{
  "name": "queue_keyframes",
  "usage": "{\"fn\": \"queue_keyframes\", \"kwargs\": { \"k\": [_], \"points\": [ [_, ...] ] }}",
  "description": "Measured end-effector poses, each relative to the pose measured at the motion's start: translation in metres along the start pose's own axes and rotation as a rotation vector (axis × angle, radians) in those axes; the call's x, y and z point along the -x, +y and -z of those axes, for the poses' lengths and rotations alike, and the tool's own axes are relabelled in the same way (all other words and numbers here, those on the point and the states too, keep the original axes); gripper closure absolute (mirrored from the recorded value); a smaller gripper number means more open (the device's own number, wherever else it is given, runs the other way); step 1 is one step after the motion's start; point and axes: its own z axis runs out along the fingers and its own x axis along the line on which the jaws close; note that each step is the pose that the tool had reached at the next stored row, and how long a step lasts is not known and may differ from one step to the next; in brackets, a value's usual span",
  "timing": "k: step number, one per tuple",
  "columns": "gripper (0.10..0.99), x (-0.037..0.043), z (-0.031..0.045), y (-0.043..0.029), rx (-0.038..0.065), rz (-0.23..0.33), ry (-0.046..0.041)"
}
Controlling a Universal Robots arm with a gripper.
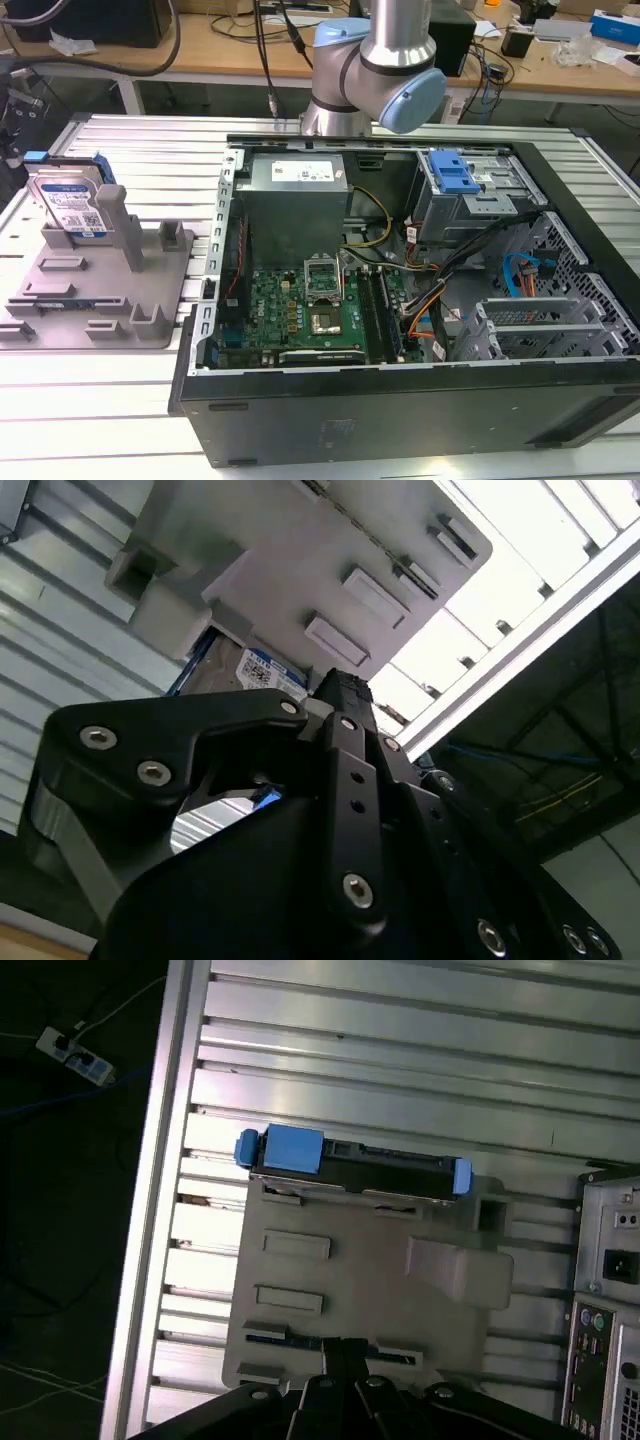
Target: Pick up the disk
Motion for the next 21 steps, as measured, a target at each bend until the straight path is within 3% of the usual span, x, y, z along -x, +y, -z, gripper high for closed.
{"fn": "queue_keyframes", "kwargs": {
  "k": [7,9,10,11,14,16,21],
  "points": [
    [0.980,0.0000,-0.0012,0.0000,0.000,0.173,0.0074],
    [0.973,0.0000,-0.0019,-0.0001,0.000,0.246,0.0113],
    [0.918,0.0000,-0.0021,-0.0001,0.000,0.275,0.0127],
    [0.788,0.0000,-0.0024,-0.0001,0.001,0.310,0.0147],
    [0.608,0.0000,-0.0031,-0.0001,0.002,0.411,0.0224],
    [0.482,0.0000,-0.0032,-0.0001,0.002,0.440,0.0252],
    [0.482,0.0000,-0.0032,0.0000,0.001,0.502,0.0274]
  ]
}}
